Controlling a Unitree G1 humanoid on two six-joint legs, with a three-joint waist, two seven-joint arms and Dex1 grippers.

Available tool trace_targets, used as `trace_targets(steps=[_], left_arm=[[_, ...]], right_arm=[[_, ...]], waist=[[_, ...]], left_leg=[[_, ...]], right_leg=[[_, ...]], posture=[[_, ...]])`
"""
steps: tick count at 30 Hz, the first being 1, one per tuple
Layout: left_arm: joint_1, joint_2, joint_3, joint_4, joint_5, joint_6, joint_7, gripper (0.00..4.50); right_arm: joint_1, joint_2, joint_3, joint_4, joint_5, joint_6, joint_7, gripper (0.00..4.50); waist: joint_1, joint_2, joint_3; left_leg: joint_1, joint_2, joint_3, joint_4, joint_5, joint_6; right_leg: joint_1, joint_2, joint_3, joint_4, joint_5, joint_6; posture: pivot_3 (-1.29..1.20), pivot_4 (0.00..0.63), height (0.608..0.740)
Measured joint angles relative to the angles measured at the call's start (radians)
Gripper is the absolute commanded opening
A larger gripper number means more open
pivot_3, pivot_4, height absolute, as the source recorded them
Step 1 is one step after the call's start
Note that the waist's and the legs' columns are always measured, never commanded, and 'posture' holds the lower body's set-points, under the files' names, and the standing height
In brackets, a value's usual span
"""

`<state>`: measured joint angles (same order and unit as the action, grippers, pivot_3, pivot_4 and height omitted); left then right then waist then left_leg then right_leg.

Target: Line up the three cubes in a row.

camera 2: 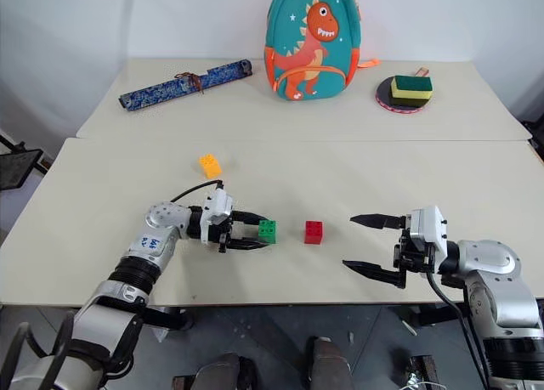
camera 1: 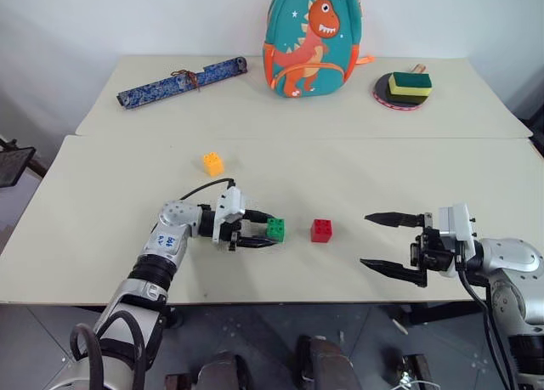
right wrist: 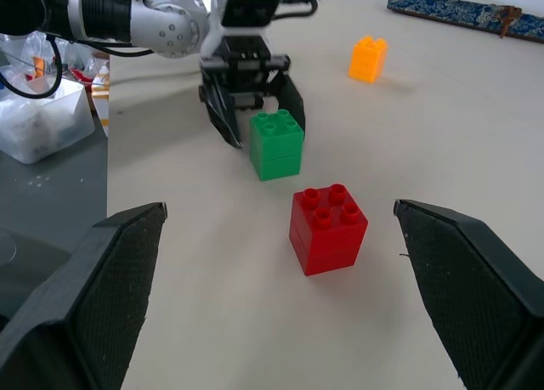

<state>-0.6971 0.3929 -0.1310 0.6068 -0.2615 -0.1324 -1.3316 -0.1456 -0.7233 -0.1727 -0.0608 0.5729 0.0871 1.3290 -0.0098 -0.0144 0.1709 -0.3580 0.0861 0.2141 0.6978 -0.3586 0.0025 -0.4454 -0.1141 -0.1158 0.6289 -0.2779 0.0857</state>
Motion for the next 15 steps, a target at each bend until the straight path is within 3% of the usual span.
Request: trace_targets(steps=[1,4,5,9,15], left_arm=[[0.002,0.017,0.033,-0.024,-0.017,-0.002,0.009,4.11],[0.009,0.071,0.127,-0.101,-0.063,0.009,0.035,4.11],[0.032,0.091,0.155,-0.149,-0.082,0.027,0.050,4.30],[0.338,0.195,0.380,-0.382,-0.172,0.124,0.194,4.48],[0.695,0.171,0.705,-0.469,-0.194,0.110,0.466,4.48]], right_arm=[[-0.008,0.006,0.004,0.000,0.000,0.000,0.000,4.50],[-0.025,0.013,0.012,0.001,0.001,0.001,0.002,4.50],[-0.039,0.019,0.019,0.004,0.001,0.002,0.002,4.50],[-0.123,0.113,0.045,0.009,0.023,-0.001,-0.013,4.50],[-0.233,0.202,0.070,0.040,0.002,-0.032,-0.080,4.50]], waist=[[-0.004,0.000,0.000],[-0.007,0.000,0.000],[-0.007,0.000,0.000],[-0.046,0.000,0.000],[-0.026,0.000,0.002]], left_leg=[[0.000,0.000,0.000,0.000,0.000,0.000],[0.000,0.000,0.000,0.000,0.000,0.000],[0.000,0.000,-0.001,0.000,0.000,0.000],[0.005,-0.001,-0.010,-0.004,-0.002,-0.003],[0.004,-0.002,-0.012,-0.001,-0.003,-0.002]], right_leg=[[0.000,0.000,0.000,0.000,0.000,0.000],[0.000,0.000,0.000,0.001,0.000,0.000],[0.000,0.000,-0.001,0.001,0.000,0.000],[-0.001,0.002,0.003,0.008,0.000,0.000],[0.000,0.000,0.002,0.005,0.000,0.000]], posture=[[0.00,0.150,0.740],[0.00,0.150,0.740],[0.00,0.150,0.740],[0.00,0.150,0.740],[0.00,0.150,0.740]])
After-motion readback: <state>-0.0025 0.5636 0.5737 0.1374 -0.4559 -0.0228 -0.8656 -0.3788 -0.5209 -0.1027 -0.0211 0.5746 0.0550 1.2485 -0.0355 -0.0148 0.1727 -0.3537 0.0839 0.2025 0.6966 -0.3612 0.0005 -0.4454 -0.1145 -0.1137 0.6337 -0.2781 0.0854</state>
